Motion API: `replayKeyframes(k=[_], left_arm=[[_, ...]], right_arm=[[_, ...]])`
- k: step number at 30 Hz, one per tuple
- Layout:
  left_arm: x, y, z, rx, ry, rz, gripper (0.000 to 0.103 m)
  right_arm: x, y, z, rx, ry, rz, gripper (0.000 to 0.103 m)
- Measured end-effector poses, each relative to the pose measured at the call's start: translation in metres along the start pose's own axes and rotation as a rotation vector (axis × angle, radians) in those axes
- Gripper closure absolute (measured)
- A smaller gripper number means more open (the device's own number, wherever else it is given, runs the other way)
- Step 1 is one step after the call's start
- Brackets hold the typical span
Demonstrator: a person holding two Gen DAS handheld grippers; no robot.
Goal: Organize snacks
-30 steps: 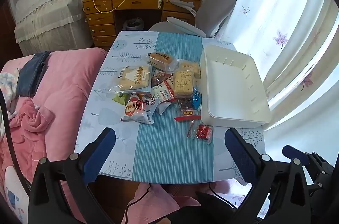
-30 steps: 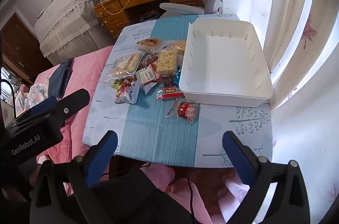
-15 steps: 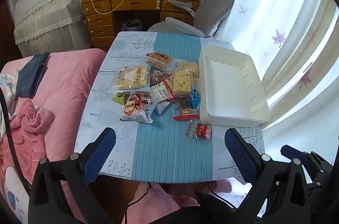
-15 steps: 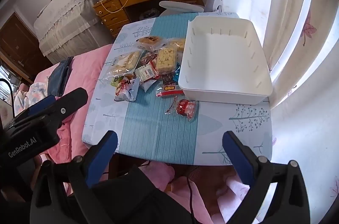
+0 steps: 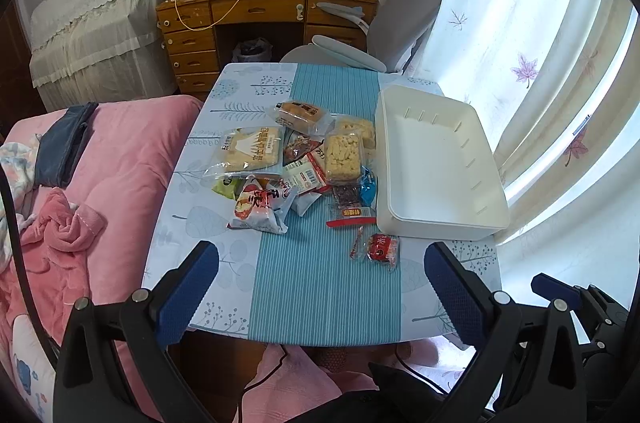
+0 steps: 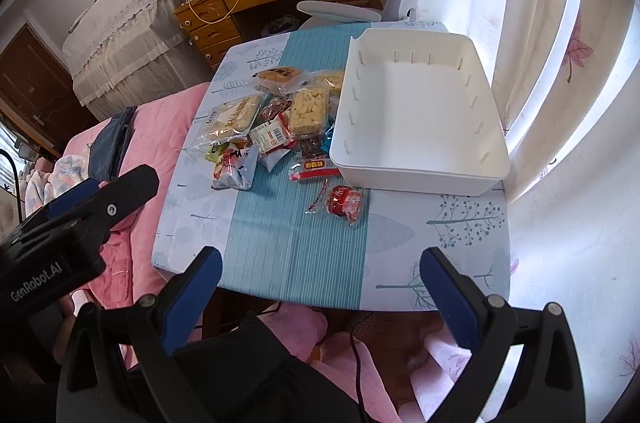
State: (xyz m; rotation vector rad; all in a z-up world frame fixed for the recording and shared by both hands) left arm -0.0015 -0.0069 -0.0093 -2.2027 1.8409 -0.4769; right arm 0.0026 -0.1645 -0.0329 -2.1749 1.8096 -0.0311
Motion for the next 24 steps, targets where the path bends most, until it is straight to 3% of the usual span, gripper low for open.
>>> replayKeyframes(k=[16, 24], left_arm=[[0.009, -0.003, -0.003, 0.002, -0.018, 0.015, 0.001], [0.016, -0.015, -0.003, 0.005, -0.050, 0.037, 0.001]], right_arm=[[0.016, 0.001, 0.002, 0.005, 0.006, -0.001, 0.003], [0.019, -0.016, 0.006, -0.008, -0.003, 0.013, 0.003]])
Point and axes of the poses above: each gripper's, at about its wrist camera, not at the fingertips, and z roughly the way its jaws point, x to its right, y to its underside, the point moved 1 cm from there along z, roughly the way its jaws point, and after that the axes turned 11 degrees about -x, right-handed, at the moved point
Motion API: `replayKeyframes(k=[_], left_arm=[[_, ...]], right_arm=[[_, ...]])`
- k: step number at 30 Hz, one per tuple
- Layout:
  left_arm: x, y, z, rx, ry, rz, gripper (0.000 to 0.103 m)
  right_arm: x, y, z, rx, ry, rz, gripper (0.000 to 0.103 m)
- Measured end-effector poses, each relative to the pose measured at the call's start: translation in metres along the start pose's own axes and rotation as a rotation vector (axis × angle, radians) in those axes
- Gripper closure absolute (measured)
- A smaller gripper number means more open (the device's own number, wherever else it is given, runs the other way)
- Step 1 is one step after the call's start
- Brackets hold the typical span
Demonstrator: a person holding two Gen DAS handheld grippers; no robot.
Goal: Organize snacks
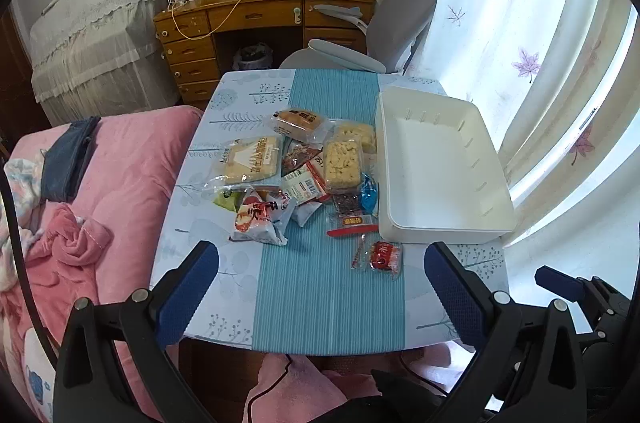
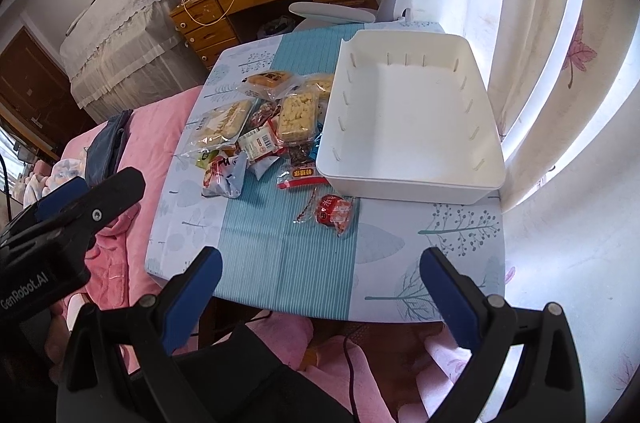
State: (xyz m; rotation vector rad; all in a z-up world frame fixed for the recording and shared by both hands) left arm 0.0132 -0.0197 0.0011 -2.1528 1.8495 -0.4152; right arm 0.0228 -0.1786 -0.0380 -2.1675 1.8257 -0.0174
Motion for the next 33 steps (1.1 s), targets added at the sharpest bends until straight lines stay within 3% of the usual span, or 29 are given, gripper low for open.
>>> replayKeyframes(k=[7, 17, 33], left_arm=[[-0.004, -0.012, -0.003, 0.007, -0.029, 0.029, 0.001], [-0.035, -0.029, 0.005, -0.018, 0.039, 0.073, 0.001], [-0.138, -0.069, 0.044, -0.120, 0.157, 0.200, 0.001]], right_arm=[[-0.001, -0.011, 0.004, 0.003, 0.012, 0.028, 0.003], [-0.019, -0.025, 0.021, -0.020, 0.023, 0.110, 0.003], [-0.088, -0.037, 0.066, -0.058, -0.020, 0.384, 0.003]])
Point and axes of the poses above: each gripper's, at about its wrist camera, not at the fingertips, and z roughly the way its jaws point, x to its right, y to its underside, the point moved 1 cm from there along z, roughly the way its jaws point, and after that the axes turned 11 degrees about -x, right-handed, at the moved point
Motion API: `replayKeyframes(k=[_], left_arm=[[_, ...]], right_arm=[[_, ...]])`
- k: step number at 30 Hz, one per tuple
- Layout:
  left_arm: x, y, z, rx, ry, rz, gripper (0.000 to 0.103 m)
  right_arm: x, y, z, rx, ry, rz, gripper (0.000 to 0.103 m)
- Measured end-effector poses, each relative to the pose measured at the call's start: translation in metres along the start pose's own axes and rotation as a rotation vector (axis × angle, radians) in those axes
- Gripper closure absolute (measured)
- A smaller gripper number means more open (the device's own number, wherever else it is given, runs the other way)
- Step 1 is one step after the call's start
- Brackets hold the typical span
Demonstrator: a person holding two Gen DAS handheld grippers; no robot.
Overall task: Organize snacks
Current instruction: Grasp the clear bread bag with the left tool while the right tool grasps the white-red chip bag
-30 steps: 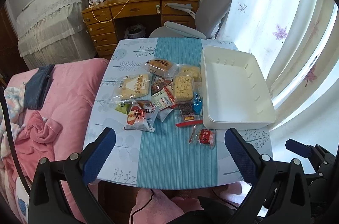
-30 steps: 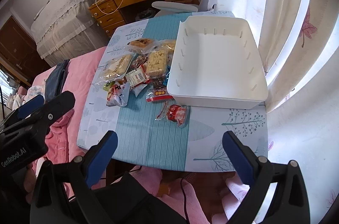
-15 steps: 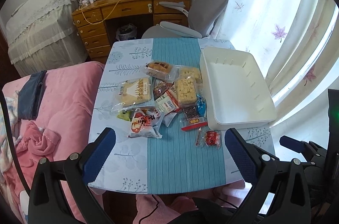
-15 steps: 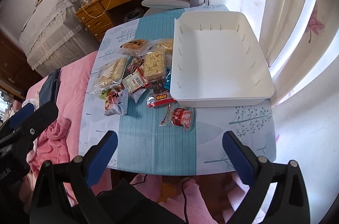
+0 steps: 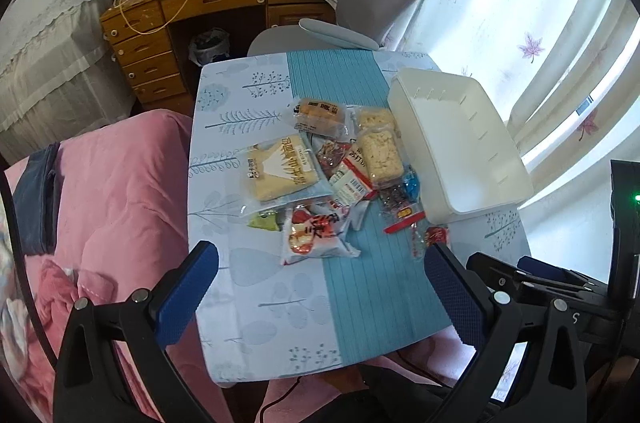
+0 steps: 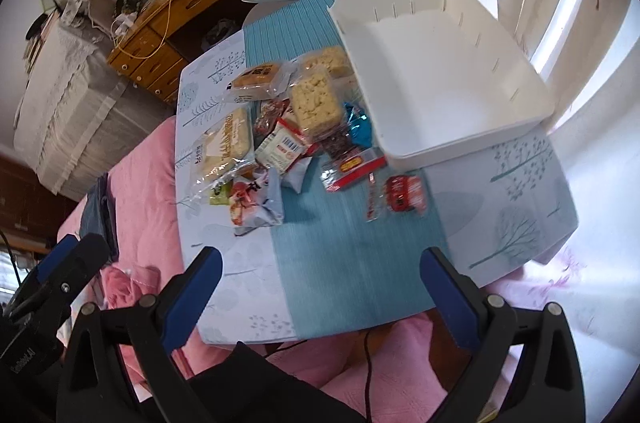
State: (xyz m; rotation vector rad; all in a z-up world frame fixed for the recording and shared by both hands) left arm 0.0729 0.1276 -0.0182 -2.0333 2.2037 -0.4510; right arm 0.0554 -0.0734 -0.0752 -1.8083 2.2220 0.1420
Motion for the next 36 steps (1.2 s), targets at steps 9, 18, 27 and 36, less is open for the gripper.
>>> replayKeyframes(k=[9, 18, 27, 36], left_arm=[[-0.053, -0.016, 0.027, -0.060, 0.040, 0.113, 0.001], [-0.076, -0.045, 0.083, -0.167, 0.031, 0.141, 0.001], [-0.094, -0.090, 0.148, -0.284, 0.062, -0.016, 0.001], [-0.126, -0.114, 0.221, -0.343, 0.152, -0.186, 0.001]], right_arm=[[-0.035, 0.008, 0.029, 0.016, -0.070, 0.187, 0.003], [-0.041, 0.004, 0.062, -0.041, -0.116, 0.269, 0.003], [-0.032, -0.015, 0.125, -0.239, -0.228, 0.372, 0.003], [-0.049, -0.043, 0.175, -0.289, -0.206, 0.257, 0.003]])
Point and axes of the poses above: each gripper's, at about its wrist camera, not at the fingertips, and z roughly the way its jaws point, x to its right, y to its underside, the point moved 1 cm from there along z, roughly the way its jaws point, and after that the axes turned 11 degrees about -x, right-handed, at the moved point
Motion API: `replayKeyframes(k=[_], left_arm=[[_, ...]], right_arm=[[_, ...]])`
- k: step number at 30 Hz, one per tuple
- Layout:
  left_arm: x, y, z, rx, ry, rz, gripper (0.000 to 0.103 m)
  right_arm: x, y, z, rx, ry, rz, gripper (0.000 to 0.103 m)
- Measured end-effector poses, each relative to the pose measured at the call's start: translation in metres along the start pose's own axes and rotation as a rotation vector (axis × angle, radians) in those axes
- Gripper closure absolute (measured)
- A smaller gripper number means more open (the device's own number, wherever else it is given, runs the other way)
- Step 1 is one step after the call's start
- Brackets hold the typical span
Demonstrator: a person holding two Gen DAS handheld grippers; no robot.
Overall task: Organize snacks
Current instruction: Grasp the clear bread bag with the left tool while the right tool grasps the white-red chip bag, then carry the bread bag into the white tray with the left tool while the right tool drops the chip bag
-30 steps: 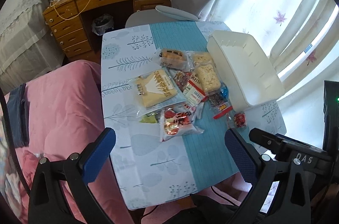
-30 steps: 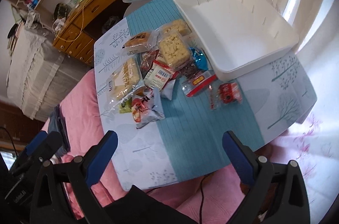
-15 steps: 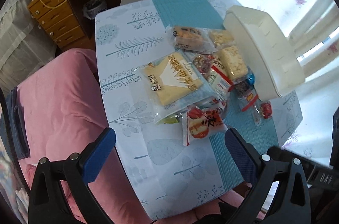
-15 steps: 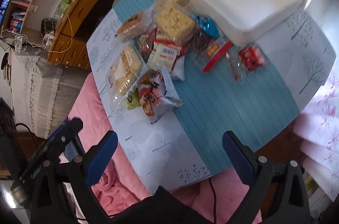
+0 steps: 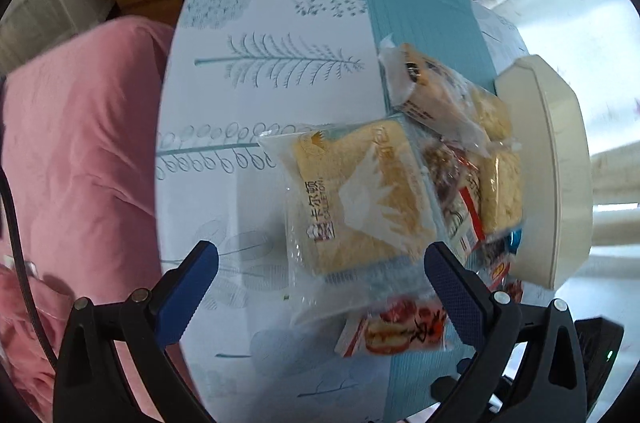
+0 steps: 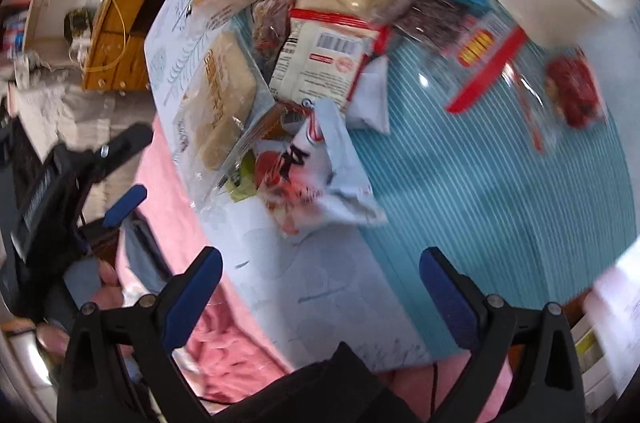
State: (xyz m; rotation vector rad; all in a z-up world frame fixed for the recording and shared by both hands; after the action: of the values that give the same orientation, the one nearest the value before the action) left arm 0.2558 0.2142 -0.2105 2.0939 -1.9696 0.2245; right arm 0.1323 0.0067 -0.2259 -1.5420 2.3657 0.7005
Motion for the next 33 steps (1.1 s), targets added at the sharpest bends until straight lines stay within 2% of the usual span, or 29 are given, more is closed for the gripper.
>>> replayKeyframes(k=[2, 7, 11, 15, 17, 18, 22, 23, 28, 33], left_arm=[[-0.006, -0.008, 0.012, -0.023, 0.045, -0.028, 0.001], [-0.015, -0.018, 0.039, -0.057, 0.082, -0.065, 0.001], [-0.018, -0.024, 0.057, -0.072, 0.123, -0.080, 0.002], [-0.020, -0.028, 0.069, -0.074, 0.170, -0.093, 0.006], [-0.018, -0.031, 0.072, -0.075, 0.192, -0.102, 0.009], [-0.017, -0.033, 0.072, -0.069, 0.195, -0.104, 0.011], [-0.014, -0.041, 0.073, -0.063, 0.240, -0.098, 0.030], [-0.013, -0.042, 0.073, -0.064, 0.254, -0.101, 0.037], [-0.012, -0.040, 0.067, -0.066, 0.270, -0.116, 0.053], [-0.020, -0.040, 0.056, -0.072, 0.300, -0.118, 0.069]], right_arm=[[-0.009, -0.005, 0.007, 0.012, 0.048, -0.046, 0.004], [-0.036, -0.010, 0.027, 0.058, 0.203, -0.205, 0.006], [-0.045, -0.011, 0.039, 0.091, 0.311, -0.274, 0.006], [-0.050, -0.012, 0.047, 0.117, 0.360, -0.316, 0.006], [-0.051, -0.013, 0.051, 0.122, 0.374, -0.318, 0.010], [-0.051, -0.014, 0.055, 0.115, 0.368, -0.318, 0.015], [-0.056, -0.015, 0.063, 0.109, 0.360, -0.334, 0.031], [-0.061, -0.015, 0.064, 0.108, 0.366, -0.346, 0.031], [-0.076, -0.013, 0.069, 0.087, 0.415, -0.352, 0.035], [-0.074, -0.018, 0.068, 0.037, 0.410, -0.315, 0.038]])
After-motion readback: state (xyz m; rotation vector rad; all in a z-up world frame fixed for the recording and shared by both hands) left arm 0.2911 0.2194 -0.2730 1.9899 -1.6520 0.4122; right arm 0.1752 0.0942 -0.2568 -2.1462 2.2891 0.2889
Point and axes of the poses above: each gripper's, at about its wrist camera, not at the fingertips, and z roughly the way its jaws point, x to its right, y to its underside, the point moved 1 cm from there along z, roughly the way its jaws point, and after that the axes turned 11 degrees about -x, right-handed, at the moved point
